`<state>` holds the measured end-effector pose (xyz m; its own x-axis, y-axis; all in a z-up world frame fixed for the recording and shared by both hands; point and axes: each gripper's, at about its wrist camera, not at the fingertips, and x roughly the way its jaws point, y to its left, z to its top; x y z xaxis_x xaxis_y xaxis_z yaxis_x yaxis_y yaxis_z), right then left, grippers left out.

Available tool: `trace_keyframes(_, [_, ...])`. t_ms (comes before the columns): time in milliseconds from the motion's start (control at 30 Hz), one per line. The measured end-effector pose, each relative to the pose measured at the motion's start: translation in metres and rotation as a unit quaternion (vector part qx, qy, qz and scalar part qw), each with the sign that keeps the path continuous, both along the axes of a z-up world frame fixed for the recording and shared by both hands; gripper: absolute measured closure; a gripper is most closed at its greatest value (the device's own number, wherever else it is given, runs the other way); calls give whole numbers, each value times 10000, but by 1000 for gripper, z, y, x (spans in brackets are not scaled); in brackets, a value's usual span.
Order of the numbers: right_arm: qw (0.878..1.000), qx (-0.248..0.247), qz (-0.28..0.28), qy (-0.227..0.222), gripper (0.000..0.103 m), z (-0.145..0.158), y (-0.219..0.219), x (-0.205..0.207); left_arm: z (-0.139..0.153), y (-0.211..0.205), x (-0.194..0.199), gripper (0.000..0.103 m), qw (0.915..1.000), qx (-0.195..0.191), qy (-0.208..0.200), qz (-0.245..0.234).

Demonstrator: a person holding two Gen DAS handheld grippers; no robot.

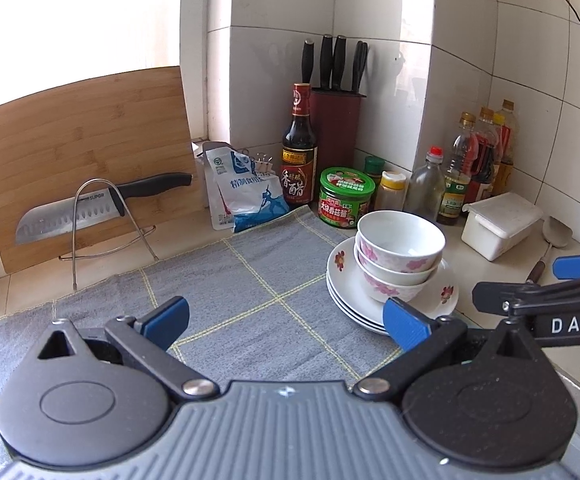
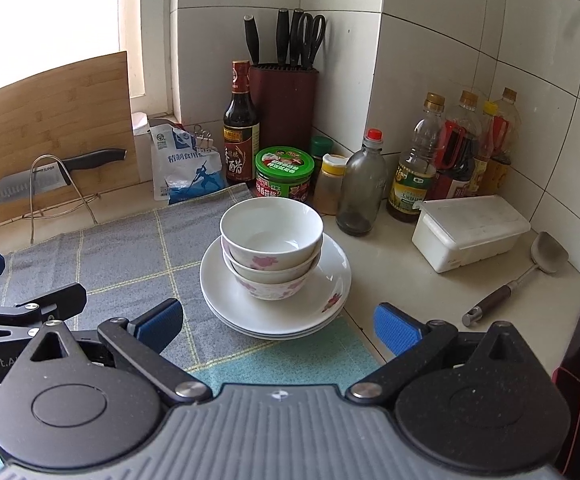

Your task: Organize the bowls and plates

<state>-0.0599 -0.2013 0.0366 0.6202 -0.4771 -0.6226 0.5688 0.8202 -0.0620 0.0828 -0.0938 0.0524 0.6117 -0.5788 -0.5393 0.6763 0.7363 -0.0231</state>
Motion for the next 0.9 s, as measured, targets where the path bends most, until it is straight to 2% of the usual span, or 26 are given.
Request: trace_keyframes(900, [9999,-97,-74,11,0,4,-5,5,3,-8,4,1,10000,35,19,-11])
